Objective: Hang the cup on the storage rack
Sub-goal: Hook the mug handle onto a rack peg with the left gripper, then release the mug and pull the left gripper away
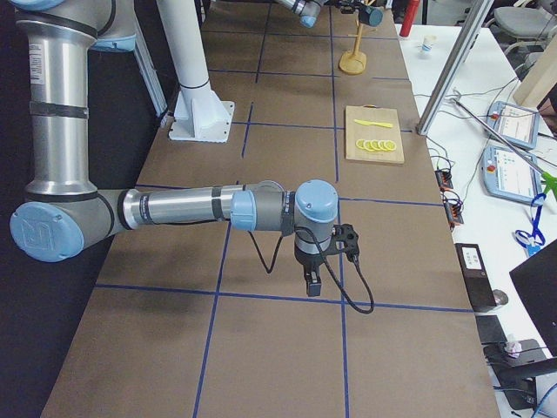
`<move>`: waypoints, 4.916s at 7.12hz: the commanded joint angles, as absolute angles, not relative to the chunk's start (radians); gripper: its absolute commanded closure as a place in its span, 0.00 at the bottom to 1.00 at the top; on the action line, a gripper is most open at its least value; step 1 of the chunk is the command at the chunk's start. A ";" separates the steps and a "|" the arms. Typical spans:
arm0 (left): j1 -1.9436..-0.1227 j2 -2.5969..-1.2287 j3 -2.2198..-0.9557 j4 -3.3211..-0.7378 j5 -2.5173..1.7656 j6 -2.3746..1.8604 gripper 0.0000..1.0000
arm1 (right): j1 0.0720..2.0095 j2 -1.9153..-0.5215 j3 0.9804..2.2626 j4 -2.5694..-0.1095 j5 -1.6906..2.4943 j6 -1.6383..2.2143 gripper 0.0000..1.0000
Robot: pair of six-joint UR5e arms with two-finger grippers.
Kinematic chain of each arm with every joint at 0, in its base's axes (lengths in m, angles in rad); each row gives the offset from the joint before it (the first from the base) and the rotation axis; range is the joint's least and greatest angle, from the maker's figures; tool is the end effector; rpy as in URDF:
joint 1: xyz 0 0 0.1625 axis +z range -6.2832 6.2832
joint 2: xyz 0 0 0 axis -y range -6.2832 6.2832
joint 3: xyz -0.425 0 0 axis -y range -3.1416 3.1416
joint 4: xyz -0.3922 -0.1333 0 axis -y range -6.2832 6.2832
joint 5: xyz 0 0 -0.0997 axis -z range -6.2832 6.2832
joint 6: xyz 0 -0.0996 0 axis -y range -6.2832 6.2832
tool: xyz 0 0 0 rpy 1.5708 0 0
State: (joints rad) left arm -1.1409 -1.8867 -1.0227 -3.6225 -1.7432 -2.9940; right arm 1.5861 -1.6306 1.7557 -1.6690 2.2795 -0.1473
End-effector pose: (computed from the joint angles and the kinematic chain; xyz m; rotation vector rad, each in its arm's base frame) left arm 0.1379 -0.5795 0.5359 -0.4462 2.1113 -1.5523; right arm 0.0756 -0.4643 0.6107 0.0833 -0.7048 -0.1359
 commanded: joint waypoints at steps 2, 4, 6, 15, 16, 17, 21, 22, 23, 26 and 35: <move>-1.124 -1.887 -1.005 -3.625 -1.741 -2.994 0.94 | 1.586 -1.631 1.755 -1.669 2.278 -0.147 0.00; -1.121 -1.887 -0.997 -3.626 -1.743 -2.996 0.93 | 1.586 -1.631 1.755 -1.669 2.279 -0.147 0.00; -1.121 -1.884 -0.997 -3.628 -1.741 -2.996 0.93 | 1.586 -1.631 1.755 -1.669 2.279 -0.144 0.00; -1.129 -1.868 -0.999 -3.655 -1.744 -2.997 0.00 | 1.579 -1.631 1.753 -1.669 2.280 -0.138 0.00; -1.127 -1.829 -1.002 -3.719 -1.744 -2.996 0.00 | 1.577 -1.618 1.752 -1.669 2.279 -0.132 0.00; -1.129 -1.781 -1.046 -3.761 -1.744 -2.994 0.00 | 1.575 -1.618 1.750 -1.669 2.279 -0.132 0.00; -1.179 -1.608 -1.302 -3.755 -1.843 -2.842 0.00 | 1.569 -1.617 1.750 -1.669 2.279 -0.130 0.00; -1.184 -1.608 -1.301 -3.751 -1.918 -2.685 0.00 | 1.569 -1.618 1.750 -1.669 2.279 -0.129 0.00; -1.186 -1.609 -1.302 -3.737 -1.942 -2.560 0.00 | 1.569 -1.617 1.750 -1.669 2.279 -0.129 0.00; -1.253 -1.618 -1.304 -3.549 -2.147 -1.943 0.00 | 1.568 -1.618 1.750 -1.669 2.281 -0.129 0.00; -1.488 -1.618 -1.380 -2.503 -1.917 0.006 0.00 | 1.568 -1.618 1.747 -1.671 2.284 -0.121 0.00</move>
